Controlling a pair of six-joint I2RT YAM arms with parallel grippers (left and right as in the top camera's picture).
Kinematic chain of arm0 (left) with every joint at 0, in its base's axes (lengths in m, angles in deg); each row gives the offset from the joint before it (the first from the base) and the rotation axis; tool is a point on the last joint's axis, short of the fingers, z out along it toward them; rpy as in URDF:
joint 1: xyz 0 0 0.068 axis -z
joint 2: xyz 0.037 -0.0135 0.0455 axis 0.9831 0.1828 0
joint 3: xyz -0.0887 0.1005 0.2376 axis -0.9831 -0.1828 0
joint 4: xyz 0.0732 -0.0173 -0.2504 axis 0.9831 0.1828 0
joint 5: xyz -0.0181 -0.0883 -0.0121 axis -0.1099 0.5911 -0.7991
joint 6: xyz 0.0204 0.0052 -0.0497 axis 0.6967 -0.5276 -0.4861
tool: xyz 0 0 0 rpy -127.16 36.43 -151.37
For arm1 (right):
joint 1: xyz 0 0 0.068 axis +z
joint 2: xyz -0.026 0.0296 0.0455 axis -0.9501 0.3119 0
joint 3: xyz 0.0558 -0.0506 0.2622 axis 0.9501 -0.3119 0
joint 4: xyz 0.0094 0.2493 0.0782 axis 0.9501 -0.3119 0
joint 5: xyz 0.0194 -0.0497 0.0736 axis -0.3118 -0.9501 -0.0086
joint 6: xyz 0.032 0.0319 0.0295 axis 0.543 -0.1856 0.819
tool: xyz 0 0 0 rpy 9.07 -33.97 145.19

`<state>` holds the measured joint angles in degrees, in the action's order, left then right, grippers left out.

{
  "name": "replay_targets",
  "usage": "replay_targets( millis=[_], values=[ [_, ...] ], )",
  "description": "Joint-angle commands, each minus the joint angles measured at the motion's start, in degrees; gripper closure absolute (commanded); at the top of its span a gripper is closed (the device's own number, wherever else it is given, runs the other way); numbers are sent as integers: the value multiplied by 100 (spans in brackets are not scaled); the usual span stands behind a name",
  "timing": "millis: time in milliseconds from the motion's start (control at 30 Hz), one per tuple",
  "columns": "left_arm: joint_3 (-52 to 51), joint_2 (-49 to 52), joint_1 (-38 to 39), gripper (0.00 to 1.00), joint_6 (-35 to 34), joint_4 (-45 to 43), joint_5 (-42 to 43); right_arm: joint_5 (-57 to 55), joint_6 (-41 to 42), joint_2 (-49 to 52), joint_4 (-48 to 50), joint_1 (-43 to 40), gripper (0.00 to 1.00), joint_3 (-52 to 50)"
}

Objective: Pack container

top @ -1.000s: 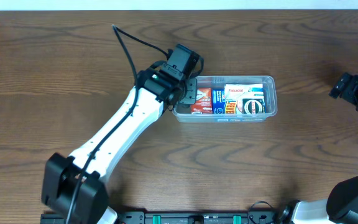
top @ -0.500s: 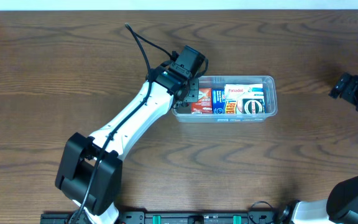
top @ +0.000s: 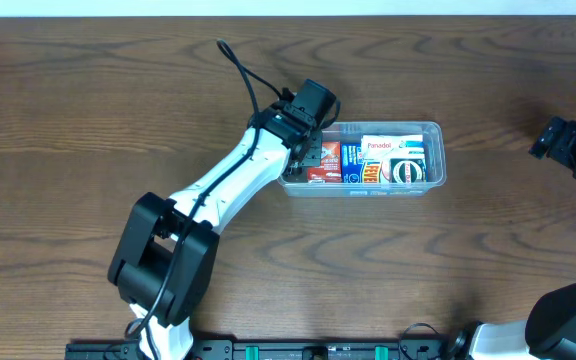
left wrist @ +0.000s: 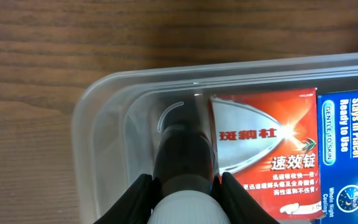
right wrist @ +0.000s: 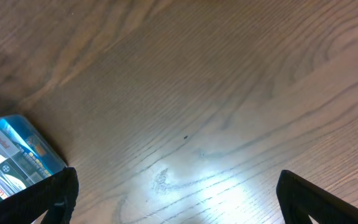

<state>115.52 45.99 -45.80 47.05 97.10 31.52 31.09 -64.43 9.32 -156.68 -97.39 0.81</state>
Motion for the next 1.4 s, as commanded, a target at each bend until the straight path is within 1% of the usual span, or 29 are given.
replay_targets(
  millis=[0,133,167,233,467,567,667,867,967,1067,1167,1233,1267,1367],
  values=[
    [133,-11,17,69,-28,-20,-131,-57,63,-15,2,-31,1,68],
    [133,-11,17,67,-28,-17,-127,-57,63,-15,2,-31,1,68],
    [133,-11,17,55,-28,-15,-127,-57,63,-15,2,-31,1,68],
    [133,-11,17,50,-28,-11,-125,-57,63,-15,2,-31,1,68],
    [136,-66,17,49,-26,-4,-105,-57,63,-15,2,-31,1,68],
    [153,-256,17,49,-22,-4,-105,-57,63,-15,2,-31,1,68],
    [153,-612,17,49,31,-7,-105,-57,63,-15,2,-31,1,68],
    [153,-1687,-2,49,564,-13,-170,-57,63,-15,2,-31,1,68],
    [153,-2201,-81,38,645,4,-678,-57,63,-15,2,-31,1,68],
    [151,-2664,-258,25,660,116,-1436,-57,63,-15,2,-31,1,68],
    [151,-3045,-531,13,962,306,-2129,-57,63,-15,2,-31,1,68],
    [151,-3248,-721,1,1143,426,-2389,-57,63,-15,2,-31,1,68],
    [151,-3388,-850,2,1259,531,-2441,-57,63,-15,2,-31,1,68],
    [151,-3713,-1088,2,1287,807,-2446,-57,63,-15,2,-31,1,68]
  ],
)
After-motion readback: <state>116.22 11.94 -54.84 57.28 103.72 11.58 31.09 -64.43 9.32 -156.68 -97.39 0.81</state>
